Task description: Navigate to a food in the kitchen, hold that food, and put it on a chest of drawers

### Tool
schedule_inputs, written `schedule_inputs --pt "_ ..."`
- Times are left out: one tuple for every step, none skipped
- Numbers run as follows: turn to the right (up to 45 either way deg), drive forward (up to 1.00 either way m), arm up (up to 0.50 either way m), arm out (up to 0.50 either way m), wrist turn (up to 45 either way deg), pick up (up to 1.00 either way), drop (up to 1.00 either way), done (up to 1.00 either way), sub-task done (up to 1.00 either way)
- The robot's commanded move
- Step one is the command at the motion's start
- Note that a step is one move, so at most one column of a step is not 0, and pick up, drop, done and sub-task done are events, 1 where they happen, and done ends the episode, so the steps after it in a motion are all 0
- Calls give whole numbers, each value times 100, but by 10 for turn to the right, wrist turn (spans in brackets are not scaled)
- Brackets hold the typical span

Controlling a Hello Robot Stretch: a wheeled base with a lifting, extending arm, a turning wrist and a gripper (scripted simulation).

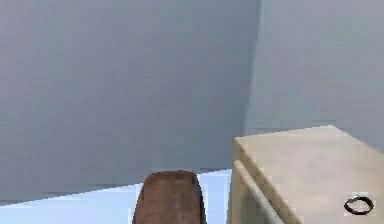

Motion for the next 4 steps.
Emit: schedule_inputs --pt "450 0 0 0 0 0 0 0 0" --pt "120 0 0 0 0 0 0 0 0" --pt "-450 0 0 0 0 0 0 0 0" --pt "-450 0 0 0 0 0 0 0 0"
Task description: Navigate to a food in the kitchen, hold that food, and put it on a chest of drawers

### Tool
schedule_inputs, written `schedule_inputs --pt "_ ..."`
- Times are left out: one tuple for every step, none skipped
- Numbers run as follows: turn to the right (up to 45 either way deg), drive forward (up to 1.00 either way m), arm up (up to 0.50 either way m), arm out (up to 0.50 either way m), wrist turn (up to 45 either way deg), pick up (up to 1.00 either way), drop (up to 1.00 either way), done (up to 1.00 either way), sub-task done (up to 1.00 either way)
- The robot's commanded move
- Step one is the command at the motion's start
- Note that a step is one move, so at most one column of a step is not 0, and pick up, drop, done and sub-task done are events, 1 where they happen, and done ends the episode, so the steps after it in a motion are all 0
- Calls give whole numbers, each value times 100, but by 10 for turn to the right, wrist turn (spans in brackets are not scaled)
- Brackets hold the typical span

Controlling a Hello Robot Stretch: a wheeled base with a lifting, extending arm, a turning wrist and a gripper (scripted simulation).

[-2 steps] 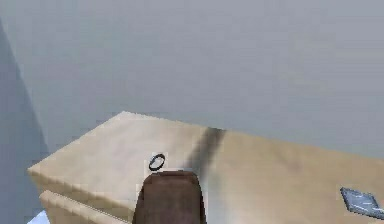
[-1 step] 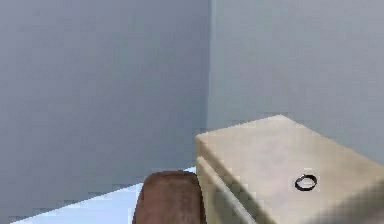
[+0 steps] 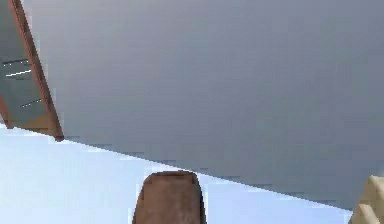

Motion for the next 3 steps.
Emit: schedule_inputs --pt "-330 0 0 0 0 0 0 0 0" --pt "450 0 0 0 0 0 0 0 0" --pt "450 0 0 0 0 0 0 0 0"
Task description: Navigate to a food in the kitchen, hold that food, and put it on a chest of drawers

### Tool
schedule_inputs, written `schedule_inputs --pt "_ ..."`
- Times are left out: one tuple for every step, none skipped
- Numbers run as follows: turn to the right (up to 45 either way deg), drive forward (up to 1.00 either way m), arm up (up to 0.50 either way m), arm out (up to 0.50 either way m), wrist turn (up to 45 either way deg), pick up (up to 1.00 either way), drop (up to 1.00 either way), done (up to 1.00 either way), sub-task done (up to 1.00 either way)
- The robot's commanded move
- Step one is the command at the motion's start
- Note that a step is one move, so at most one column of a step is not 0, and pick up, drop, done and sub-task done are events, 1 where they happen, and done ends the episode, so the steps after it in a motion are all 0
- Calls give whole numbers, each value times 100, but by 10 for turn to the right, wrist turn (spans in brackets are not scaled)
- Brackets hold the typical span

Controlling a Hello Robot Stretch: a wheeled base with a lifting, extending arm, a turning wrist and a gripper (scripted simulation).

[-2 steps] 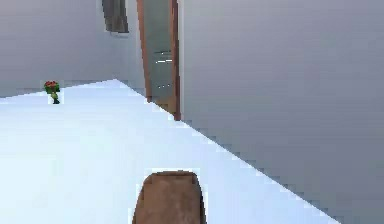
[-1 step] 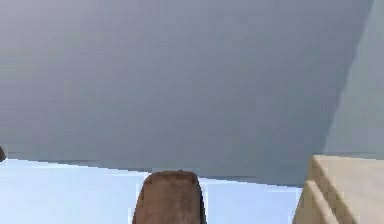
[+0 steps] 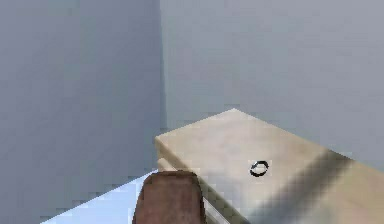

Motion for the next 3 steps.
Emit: schedule_inputs --pt "180 0 0 0 0 0 0 0 0" --pt "0 0 0 22 0 0 0 0 0" --pt "0 0 0 0 390 0 0 0 0"
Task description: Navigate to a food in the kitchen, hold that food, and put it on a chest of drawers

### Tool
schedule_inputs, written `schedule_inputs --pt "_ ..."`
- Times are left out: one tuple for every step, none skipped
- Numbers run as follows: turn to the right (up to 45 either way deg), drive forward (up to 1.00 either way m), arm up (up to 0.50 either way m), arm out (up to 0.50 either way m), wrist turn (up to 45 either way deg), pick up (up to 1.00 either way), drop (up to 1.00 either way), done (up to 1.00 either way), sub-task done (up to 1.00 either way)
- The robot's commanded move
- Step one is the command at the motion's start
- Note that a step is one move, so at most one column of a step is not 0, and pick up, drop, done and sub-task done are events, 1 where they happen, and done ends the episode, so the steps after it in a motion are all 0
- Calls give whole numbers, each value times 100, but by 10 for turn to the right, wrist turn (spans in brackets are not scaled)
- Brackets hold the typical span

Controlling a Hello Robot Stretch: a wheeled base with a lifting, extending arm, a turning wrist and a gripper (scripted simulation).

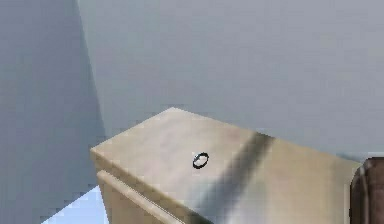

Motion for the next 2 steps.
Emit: schedule_inputs --pt "0 0 -12 0 0 0 0 0 0" --pt "0 0 0 0 0 0 100 0 0"
